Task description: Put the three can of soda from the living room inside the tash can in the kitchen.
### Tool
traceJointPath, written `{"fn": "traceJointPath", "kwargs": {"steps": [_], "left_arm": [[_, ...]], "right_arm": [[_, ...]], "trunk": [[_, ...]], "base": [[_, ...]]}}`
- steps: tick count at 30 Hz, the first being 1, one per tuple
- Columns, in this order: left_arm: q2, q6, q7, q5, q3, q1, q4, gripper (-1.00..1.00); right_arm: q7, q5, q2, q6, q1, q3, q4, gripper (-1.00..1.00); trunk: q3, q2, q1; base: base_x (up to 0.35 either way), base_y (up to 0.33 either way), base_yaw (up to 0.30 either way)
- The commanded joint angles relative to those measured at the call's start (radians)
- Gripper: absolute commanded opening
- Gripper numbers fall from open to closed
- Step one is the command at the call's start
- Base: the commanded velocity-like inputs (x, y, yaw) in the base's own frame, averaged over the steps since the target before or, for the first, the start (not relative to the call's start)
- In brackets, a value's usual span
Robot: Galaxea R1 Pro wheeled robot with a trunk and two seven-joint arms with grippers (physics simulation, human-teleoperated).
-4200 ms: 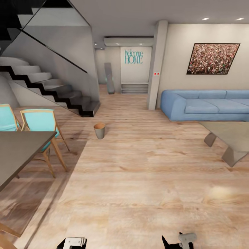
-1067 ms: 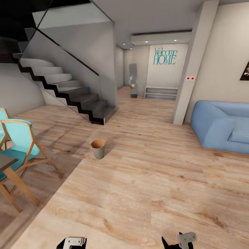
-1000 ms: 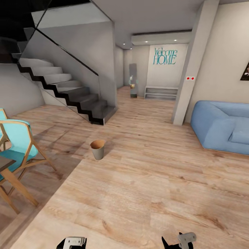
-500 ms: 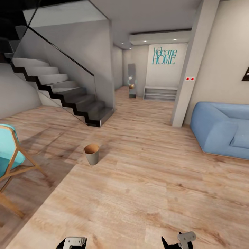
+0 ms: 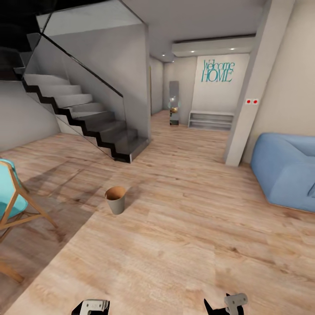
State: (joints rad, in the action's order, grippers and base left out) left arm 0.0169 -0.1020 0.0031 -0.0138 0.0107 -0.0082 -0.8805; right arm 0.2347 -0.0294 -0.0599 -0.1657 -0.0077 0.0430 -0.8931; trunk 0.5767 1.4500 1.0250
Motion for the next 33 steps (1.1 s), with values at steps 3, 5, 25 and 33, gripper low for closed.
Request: {"fn": "traceJointPath", "kwargs": {"steps": [3,5,25,33], "left_arm": [[0.0,-0.001,0.0,0.0,0.0,0.0,0.0,1.0],[0.0,-0.001,0.0,0.0,0.0,0.0,0.0,1.0],[0.0,-0.002,0.0,0.0,0.0,0.0,0.0,1.0],[0.0,-0.002,0.0,0.001,0.0,0.0,0.0,1.0]], "right_arm": [[0.0,0.0,0.0,0.0,0.0,0.0,0.0,1.0],[0.0,0.0,0.0,0.0,0.0,0.0,0.0,1.0],[0.0,-0.001,0.0,0.0,0.0,0.0,0.0,1.0],[0.0,-0.001,0.0,0.0,0.0,0.0,0.0,1.0]], "trunk": [[-0.001,0.0,0.0],[-0.002,0.0,0.0],[-0.01,0.0,0.0],[-0.014,0.0,0.0]], "base": [[0.289,-0.142,0.236],[0.289,-0.139,0.24],[0.289,-0.07,0.244],[0.289,-0.002,0.244]]}}
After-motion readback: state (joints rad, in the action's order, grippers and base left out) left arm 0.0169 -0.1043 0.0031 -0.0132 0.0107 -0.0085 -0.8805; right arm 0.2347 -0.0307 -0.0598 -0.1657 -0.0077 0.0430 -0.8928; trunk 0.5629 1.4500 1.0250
